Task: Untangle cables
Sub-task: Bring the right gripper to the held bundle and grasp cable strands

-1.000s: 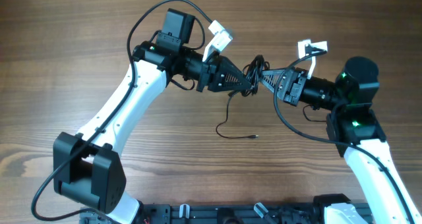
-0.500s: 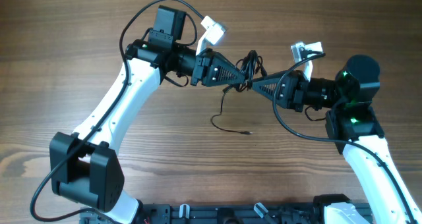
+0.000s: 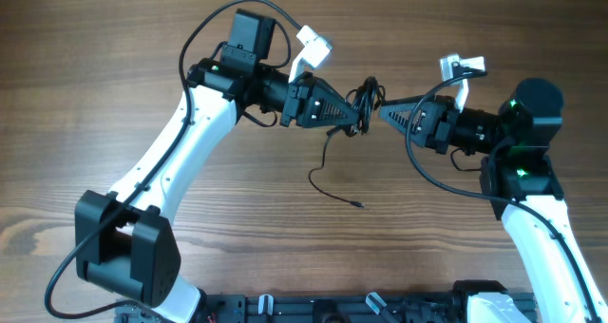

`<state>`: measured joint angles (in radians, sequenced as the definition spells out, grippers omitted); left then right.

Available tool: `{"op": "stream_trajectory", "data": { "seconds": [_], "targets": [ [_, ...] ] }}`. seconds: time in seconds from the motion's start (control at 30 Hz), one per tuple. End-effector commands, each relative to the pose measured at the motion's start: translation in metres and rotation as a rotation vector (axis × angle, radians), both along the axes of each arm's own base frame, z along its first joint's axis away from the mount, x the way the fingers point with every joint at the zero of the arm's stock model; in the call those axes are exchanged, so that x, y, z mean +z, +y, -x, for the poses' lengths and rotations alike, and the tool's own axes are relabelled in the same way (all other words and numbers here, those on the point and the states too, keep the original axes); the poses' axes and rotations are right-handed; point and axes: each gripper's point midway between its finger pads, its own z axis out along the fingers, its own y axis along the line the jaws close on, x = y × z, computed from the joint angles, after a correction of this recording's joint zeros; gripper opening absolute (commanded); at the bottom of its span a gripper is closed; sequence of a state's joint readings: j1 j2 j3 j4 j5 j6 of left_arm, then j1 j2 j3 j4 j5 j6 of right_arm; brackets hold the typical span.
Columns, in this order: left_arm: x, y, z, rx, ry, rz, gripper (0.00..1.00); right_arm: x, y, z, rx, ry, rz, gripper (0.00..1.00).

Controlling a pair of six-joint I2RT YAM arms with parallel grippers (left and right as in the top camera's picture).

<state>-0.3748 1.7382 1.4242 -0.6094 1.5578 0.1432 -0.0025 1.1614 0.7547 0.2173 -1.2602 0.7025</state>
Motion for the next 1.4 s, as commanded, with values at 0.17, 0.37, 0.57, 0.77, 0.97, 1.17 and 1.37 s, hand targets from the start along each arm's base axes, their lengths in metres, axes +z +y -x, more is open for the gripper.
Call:
{"op": "stream_trajectory", "data": {
  "seconds": [0.17, 0.37, 0.57, 0.77, 0.97, 1.17, 1.37],
  "targets": [
    [0.003, -0.002, 0.003, -0.019, 0.003, 0.016, 0.04, -0.001, 0.005, 0.005, 0.048, -0.013, -0.001, 0.37],
    [0.003, -0.006, 0.008, -0.036, 0.003, 0.016, 0.04, -0.001, 0.005, 0.005, 0.045, -0.011, 0.0, 0.36],
    [0.003, -0.008, 0.009, -0.041, 0.003, 0.016, 0.04, -0.008, 0.005, 0.006, 0.045, 0.032, 0.0, 0.36],
    [0.003, -0.008, 0.009, -0.041, 0.003, 0.016, 0.04, -0.011, 0.025, 0.02, 0.12, 0.011, 0.008, 0.36],
    [0.003, -0.013, 0.016, -0.062, 0.003, 0.016, 0.04, -0.016, 0.021, -0.001, -0.008, -0.004, 0.046, 0.35],
    [0.003, -0.019, 0.023, -0.085, 0.002, 0.016, 0.04, -0.013, 0.021, -0.005, -0.025, -0.04, 0.051, 0.3],
    [0.004, -0.019, 0.022, -0.085, -0.007, 0.02, 0.04, -0.015, 0.018, -0.011, -0.062, -0.028, 0.06, 0.16]
  ]
}}
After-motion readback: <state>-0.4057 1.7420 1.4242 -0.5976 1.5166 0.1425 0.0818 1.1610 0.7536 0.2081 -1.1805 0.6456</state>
